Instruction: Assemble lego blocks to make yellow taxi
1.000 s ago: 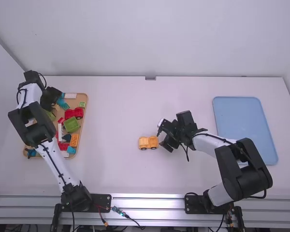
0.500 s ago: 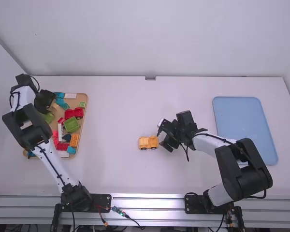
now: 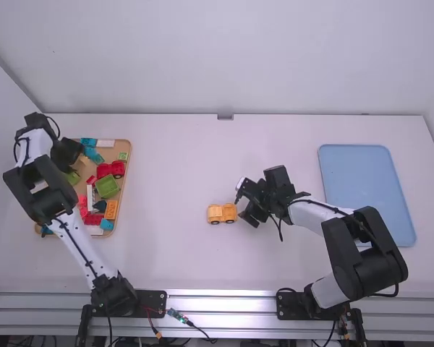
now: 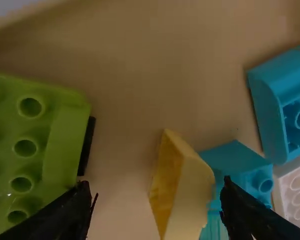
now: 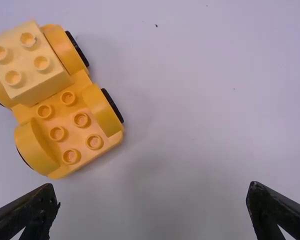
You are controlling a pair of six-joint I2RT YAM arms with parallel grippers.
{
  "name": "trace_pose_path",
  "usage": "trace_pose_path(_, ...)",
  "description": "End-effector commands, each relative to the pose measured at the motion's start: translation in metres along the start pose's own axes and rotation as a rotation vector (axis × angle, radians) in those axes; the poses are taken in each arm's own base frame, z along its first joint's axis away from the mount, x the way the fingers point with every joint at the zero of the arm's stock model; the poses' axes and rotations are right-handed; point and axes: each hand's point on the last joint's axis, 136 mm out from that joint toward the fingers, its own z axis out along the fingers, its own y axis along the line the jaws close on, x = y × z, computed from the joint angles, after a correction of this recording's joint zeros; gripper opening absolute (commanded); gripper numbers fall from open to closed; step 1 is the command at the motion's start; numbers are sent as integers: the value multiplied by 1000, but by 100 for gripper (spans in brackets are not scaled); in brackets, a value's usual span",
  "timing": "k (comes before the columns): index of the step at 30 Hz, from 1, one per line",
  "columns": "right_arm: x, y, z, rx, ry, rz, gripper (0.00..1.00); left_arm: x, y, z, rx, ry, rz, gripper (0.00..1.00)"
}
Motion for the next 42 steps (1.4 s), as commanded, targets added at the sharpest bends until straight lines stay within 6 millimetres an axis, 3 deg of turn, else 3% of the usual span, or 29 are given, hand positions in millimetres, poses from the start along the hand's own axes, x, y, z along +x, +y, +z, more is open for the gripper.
trace_pose_path(1,-3,1,-4,5,-11,-1,100,-2,-5,-18,0,-32,48,63)
trace_pose_path(4,-4,1,-4,6,-13,-3,100,-1,-5,-18,1,-25,64,60)
trace_pose_path(9,-4,1,-4,5,-12,-2,100,6,-10,-18,1,-12,95,68)
trace_pose_path(15,-3,1,-4,5,-11,-1,99,19,-23,-16,37,23,154,65)
trace_pose_path(24,0,3,-4,-5,1,5,100,11,-13,-16,-51,-32,159,52)
trace_pose_path(28,0,3,-4,-4,0,4,100,10,-13,-16,-48,-37,163,58)
trace_pose_path(40,0,3,-4,-5,1,3,100,8,-12,-2,-55,-70,164,60)
trace_pose_path(42,0,3,-4,-1,3,4,100,9,-12,-2,-54,-69,156,57)
